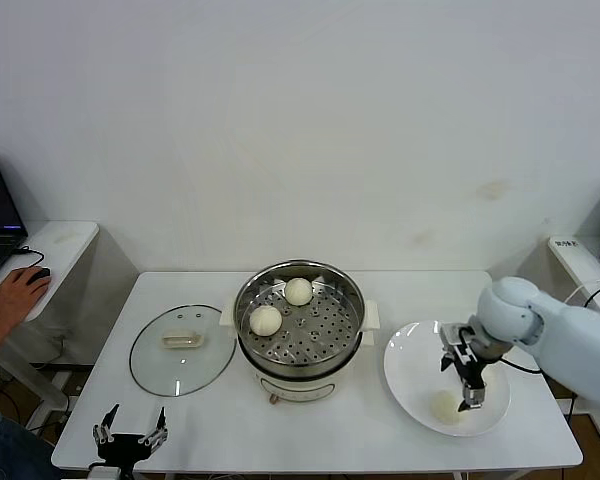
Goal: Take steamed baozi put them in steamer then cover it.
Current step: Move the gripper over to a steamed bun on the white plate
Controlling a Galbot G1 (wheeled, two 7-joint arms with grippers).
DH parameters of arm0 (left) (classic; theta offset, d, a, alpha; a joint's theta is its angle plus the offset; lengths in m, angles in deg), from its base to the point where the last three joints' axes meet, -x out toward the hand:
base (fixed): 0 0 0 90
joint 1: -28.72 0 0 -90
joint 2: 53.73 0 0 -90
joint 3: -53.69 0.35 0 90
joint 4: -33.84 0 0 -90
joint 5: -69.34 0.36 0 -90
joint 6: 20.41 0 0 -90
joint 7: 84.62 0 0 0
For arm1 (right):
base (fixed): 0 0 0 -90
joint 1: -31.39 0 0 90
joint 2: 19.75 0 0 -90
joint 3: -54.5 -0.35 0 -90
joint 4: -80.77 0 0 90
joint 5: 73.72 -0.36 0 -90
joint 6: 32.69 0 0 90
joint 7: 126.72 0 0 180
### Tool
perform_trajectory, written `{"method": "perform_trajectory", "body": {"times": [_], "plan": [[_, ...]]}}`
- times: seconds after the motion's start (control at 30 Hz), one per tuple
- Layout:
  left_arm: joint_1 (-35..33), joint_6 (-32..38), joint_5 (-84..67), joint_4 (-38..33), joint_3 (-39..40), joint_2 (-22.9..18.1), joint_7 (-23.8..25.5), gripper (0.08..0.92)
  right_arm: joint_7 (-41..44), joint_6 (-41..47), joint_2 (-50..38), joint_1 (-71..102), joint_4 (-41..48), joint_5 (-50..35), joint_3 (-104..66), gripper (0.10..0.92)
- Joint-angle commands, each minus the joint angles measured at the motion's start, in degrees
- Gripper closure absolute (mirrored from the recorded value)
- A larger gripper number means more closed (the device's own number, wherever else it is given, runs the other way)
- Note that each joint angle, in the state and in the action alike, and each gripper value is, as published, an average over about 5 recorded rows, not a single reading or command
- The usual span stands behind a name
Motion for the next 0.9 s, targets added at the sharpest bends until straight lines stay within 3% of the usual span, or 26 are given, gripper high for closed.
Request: {"method": "perform_trajectory", "body": {"times": [0.03,0.8,0.9], "plan": [[-0.03,0.03,0.0,0.15,0.0,0.03,-0.03,0.177,-0.12,-0.13,0.28,3.39,1.05,1.72,-1.05,0.203],[0.77,0.12,0.08,1.75,0.06,-0.01,-0.07,0.177,-2.11,0.27,2.68,4.36,4.95,2.34,-0.75,0.205],[0.81,0.13,0.08,1.84,0.06,0.01,-0.06,0.177,-2.3,0.39,3.0,4.47,5.34,2.22,-0.76,0.251]]}}
